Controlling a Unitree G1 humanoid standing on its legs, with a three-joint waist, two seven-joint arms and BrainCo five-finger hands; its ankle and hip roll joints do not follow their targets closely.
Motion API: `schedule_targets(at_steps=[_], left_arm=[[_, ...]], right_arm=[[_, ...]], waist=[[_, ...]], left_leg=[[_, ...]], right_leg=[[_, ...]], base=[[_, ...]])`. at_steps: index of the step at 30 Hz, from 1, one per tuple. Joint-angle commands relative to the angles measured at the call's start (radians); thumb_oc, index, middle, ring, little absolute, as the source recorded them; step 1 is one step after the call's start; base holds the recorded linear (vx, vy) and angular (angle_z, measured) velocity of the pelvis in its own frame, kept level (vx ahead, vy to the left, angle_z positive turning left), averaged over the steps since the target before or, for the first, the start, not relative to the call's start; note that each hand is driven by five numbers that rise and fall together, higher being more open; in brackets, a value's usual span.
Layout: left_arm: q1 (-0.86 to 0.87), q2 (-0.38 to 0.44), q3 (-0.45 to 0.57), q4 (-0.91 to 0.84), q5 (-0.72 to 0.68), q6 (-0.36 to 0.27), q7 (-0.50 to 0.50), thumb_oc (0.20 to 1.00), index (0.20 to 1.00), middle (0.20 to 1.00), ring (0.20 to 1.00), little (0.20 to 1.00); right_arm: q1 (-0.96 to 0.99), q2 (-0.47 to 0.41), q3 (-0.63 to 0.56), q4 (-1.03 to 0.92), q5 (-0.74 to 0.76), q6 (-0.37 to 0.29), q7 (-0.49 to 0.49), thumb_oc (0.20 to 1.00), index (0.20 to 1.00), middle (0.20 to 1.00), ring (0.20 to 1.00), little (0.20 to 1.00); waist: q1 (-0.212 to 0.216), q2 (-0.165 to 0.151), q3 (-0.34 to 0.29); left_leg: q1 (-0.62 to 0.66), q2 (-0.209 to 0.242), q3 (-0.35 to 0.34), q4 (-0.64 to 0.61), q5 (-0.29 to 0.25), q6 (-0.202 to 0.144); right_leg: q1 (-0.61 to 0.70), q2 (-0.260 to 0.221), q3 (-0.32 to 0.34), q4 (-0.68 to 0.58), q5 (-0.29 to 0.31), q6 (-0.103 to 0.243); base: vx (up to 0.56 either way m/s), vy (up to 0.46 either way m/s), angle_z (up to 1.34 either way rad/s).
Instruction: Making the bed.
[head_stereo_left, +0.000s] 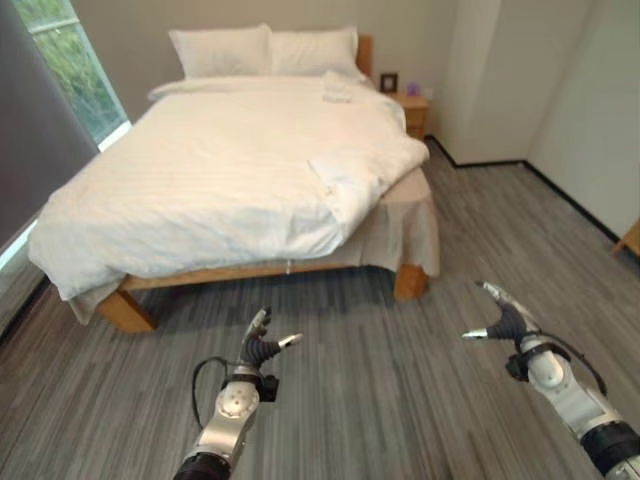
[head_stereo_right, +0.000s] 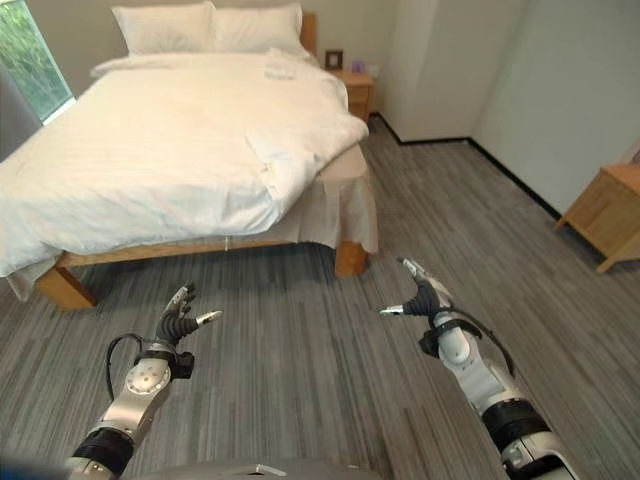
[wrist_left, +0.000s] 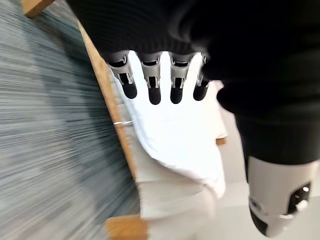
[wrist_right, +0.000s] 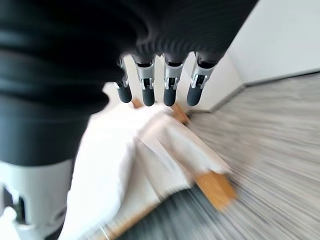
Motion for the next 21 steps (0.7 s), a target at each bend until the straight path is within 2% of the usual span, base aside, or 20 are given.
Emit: schedule_targets(at_steps=[1,3,6,7,8,10,11,12,14,16,17,18,19,21], left_arm=[[-0.039,0.019,0.039,-0.076,0.014,-0.032,-0.006,1.0,1.0,1.0,1.0,1.0],[-0.042,0.03,0.035,-0.108,0.019,-0.03,-0.01,1.0,1.0,1.0,1.0,1.0],[-0.042,0.05,0.036,-0.165,0.03,-0.019,-0.02,1.0,1.0,1.0,1.0,1.0],[-0.042,0.05,0.037,-0.167,0.03,-0.018,-0.02,1.0,1.0,1.0,1.0,1.0],[-0.041,0.05,0.042,-0.181,0.026,-0.011,-0.012,1.0,1.0,1.0,1.0,1.0],[-0.042,0.048,0.047,-0.187,0.026,-0.008,-0.004,1.0,1.0,1.0,1.0,1.0],[-0.043,0.037,0.053,-0.195,0.026,0.004,0.003,1.0,1.0,1.0,1.0,1.0],[-0.042,0.037,0.053,-0.196,0.026,0.005,0.003,1.0,1.0,1.0,1.0,1.0],[-0.059,0.029,0.051,-0.166,0.022,0.016,0.005,1.0,1.0,1.0,1.0,1.0],[-0.081,0.028,0.052,-0.153,0.061,0.039,0.006,1.0,1.0,1.0,1.0,1.0],[-0.057,0.012,0.056,-0.148,0.066,0.052,0.002,1.0,1.0,1.0,1.0,1.0],[-0.057,0.012,0.056,-0.149,0.066,0.053,0.002,1.0,1.0,1.0,1.0,1.0],[-0.031,-0.007,0.057,-0.153,0.028,0.055,-0.017,1.0,1.0,1.0,1.0,1.0],[-0.005,-0.024,0.058,-0.173,-0.043,0.051,-0.012,1.0,1.0,1.0,1.0,1.0]], right_arm=[[-0.04,0.022,-0.001,-0.087,-0.014,-0.03,0.0,1.0,1.0,1.0,1.0,1.0],[-0.042,0.023,-0.004,-0.115,-0.012,-0.031,0.0,1.0,1.0,1.0,1.0,1.0],[-0.062,0.031,-0.005,-0.142,-0.007,-0.03,0.007,1.0,1.0,1.0,1.0,1.0],[-0.062,0.031,-0.005,-0.143,-0.007,-0.03,0.008,1.0,1.0,1.0,1.0,1.0],[-0.07,0.043,-0.008,-0.158,0.0,-0.023,0.011,1.0,1.0,1.0,1.0,1.0],[-0.074,0.051,-0.009,-0.165,0.006,-0.021,0.013,1.0,1.0,1.0,1.0,1.0],[-0.07,0.06,-0.014,-0.186,0.011,-0.011,0.01,1.0,1.0,1.0,1.0,1.0],[-0.069,0.06,-0.014,-0.187,0.011,-0.011,0.011,1.0,1.0,1.0,1.0,1.0],[-0.061,0.068,-0.025,-0.191,0.013,-0.003,0.0,1.0,1.0,1.0,1.0,1.0],[-0.029,0.063,-0.047,-0.211,0.0,0.0,0.0,1.0,1.0,1.0,1.0,1.0],[0.001,0.065,-0.056,-0.211,0.011,0.0,0.007,1.0,1.0,1.0,1.0,1.0],[0.002,0.065,-0.057,-0.212,0.011,0.0,0.007,1.0,1.0,1.0,1.0,1.0],[0.011,0.053,-0.063,-0.214,0.014,0.001,0.011,1.0,1.0,1.0,1.0,1.0],[0.008,0.044,-0.055,-0.207,0.029,-0.004,0.01,1.0,1.0,1.0,1.0,1.0]], waist=[[0.008,-0.044,0.028],[0.007,-0.042,0.05],[0.009,-0.029,0.087],[0.009,-0.03,0.087],[0.003,-0.025,0.115],[0.0,-0.024,0.122],[-0.01,-0.044,0.133],[-0.011,-0.041,0.133],[-0.026,-0.046,0.139],[-0.037,-0.053,0.133],[-0.043,-0.047,0.112],[-0.043,-0.049,0.112],[-0.043,-0.036,0.104],[-0.025,-0.042,0.124]], left_leg=[[0.045,0.036,-0.019,-0.001,-0.1,-0.066],[0.046,0.036,-0.021,-0.001,-0.103,-0.055],[0.054,0.036,-0.015,-0.001,-0.116,-0.039],[0.054,0.034,-0.015,-0.001,-0.116,-0.038],[0.073,0.034,-0.018,-0.001,-0.132,-0.029],[0.079,0.035,-0.018,-0.001,-0.14,-0.028],[0.096,0.021,-0.025,-0.001,-0.163,-0.035],[0.098,0.025,-0.026,-0.001,-0.165,-0.036],[0.123,0.038,-0.032,-0.001,-0.191,-0.057],[0.148,0.052,-0.046,-0.001,-0.226,-0.071],[0.204,0.073,-0.068,-0.001,-0.256,-0.072],[0.202,0.07,-0.069,-0.001,-0.253,-0.072],[0.207,0.089,-0.069,0.053,-0.238,-0.078],[0.067,0.102,-0.065,0.37,-0.148,-0.109]], right_leg=[[0.029,-0.086,-0.016,-0.078,0.066,0.112],[-0.007,-0.089,-0.019,-0.013,0.055,0.118],[-0.093,-0.115,-0.029,0.157,0.05,0.164],[-0.098,-0.118,-0.027,0.167,0.045,0.165],[-0.17,-0.137,-0.033,0.294,0.086,0.2],[-0.198,-0.143,-0.04,0.308,0.087,0.201],[-0.221,-0.128,-0.062,0.139,0.09,0.157],[-0.213,-0.123,-0.065,0.126,0.096,0.156],[-0.244,-0.112,-0.061,0.014,0.126,0.15],[-0.254,-0.106,-0.024,-0.027,0.136,0.148],[-0.233,-0.071,0.001,-0.025,0.14,0.122],[-0.234,-0.074,0.001,-0.026,0.143,0.121],[-0.208,-0.055,0.0,-0.026,0.127,0.107],[-0.132,-0.038,-0.001,-0.047,0.108,0.065]], base=[[0.0,0.0,0.0],[-0.02,0.048,0.01],[-0.01,0.057,-0.07],[0.07,0.051,-0.3],[0.1,0.027,-0.25],[0.23,-0.047,-0.13],[0.31,-0.12,-0.1],[0.45,-0.171,-0.09],[0.33,-0.125,0.07],[0.5,-0.191,0.26],[0.45,-0.172,0.45],[0.47,-0.148,0.68],[0.29,-0.115,0.57],[0.31,-0.236,0.19]])
